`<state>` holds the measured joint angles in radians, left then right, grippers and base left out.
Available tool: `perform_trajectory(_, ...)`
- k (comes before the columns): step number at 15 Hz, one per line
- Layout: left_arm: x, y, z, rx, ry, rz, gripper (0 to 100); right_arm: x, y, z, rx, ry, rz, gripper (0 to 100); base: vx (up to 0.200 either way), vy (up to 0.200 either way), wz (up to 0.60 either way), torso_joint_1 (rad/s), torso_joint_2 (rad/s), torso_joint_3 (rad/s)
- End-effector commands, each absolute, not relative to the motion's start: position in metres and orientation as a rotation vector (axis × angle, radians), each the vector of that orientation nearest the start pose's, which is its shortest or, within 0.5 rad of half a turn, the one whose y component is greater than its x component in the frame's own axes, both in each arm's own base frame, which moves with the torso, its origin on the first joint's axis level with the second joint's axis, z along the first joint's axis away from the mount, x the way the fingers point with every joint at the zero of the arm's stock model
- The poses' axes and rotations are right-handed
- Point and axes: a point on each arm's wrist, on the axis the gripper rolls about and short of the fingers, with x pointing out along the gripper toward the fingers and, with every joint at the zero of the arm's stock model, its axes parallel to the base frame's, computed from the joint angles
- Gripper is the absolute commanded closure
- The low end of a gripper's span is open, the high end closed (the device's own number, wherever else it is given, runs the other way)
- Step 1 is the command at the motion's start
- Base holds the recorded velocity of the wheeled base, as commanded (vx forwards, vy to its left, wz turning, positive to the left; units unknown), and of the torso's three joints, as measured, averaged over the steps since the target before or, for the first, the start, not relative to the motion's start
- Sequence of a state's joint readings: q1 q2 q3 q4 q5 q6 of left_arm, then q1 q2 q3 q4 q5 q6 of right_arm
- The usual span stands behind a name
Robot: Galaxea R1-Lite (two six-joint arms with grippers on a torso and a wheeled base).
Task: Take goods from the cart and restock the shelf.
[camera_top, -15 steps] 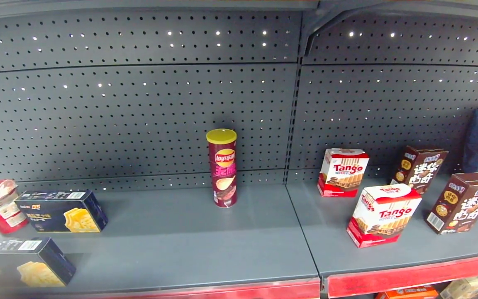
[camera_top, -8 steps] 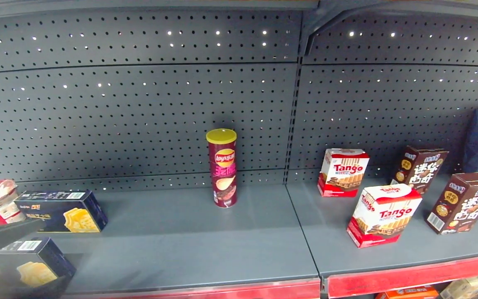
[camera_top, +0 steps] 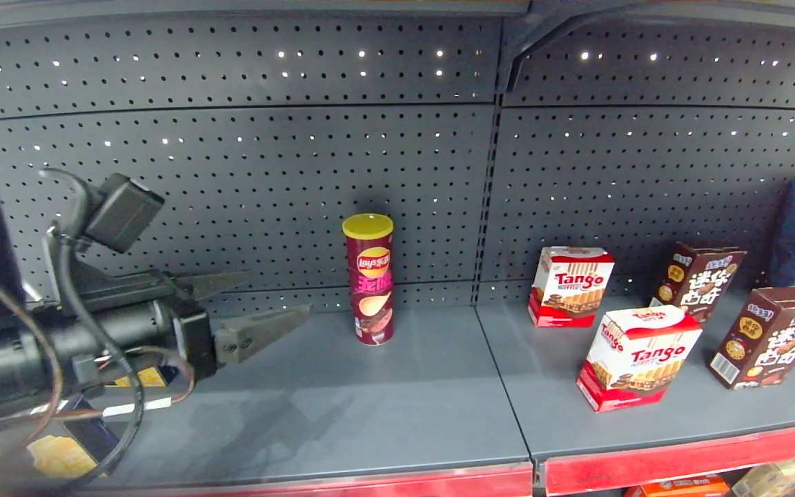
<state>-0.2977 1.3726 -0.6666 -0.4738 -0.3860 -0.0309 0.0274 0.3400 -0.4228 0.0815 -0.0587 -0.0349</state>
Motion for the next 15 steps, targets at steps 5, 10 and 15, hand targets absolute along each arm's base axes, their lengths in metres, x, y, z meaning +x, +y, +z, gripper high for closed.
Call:
perform_trajectory(5, 0.307, -0.053, 0.177, -0.041, 0.312, -0.653, 0, -0.011, -0.002, 0.19, -0.036, 0.008, -0.044, 100, 0.0, 0.0, 0.0, 0.0, 0.0, 0.0)
perform_trajectory(10, 0.35, -0.047, 0.136, -0.02, 0.219, -0.765, 0, -0.009, -0.002, 0.186, -0.04, 0.025, -0.046, 100, 0.0, 0.0, 0.0, 0.0, 0.0, 0.0)
perform_trajectory(15, 0.371, -0.044, 0.096, -0.001, 0.205, -0.838, 0, -0.008, -0.002, 0.183, -0.04, 0.035, -0.053, 100, 0.0, 0.0, 0.0, 0.0, 0.0, 0.0)
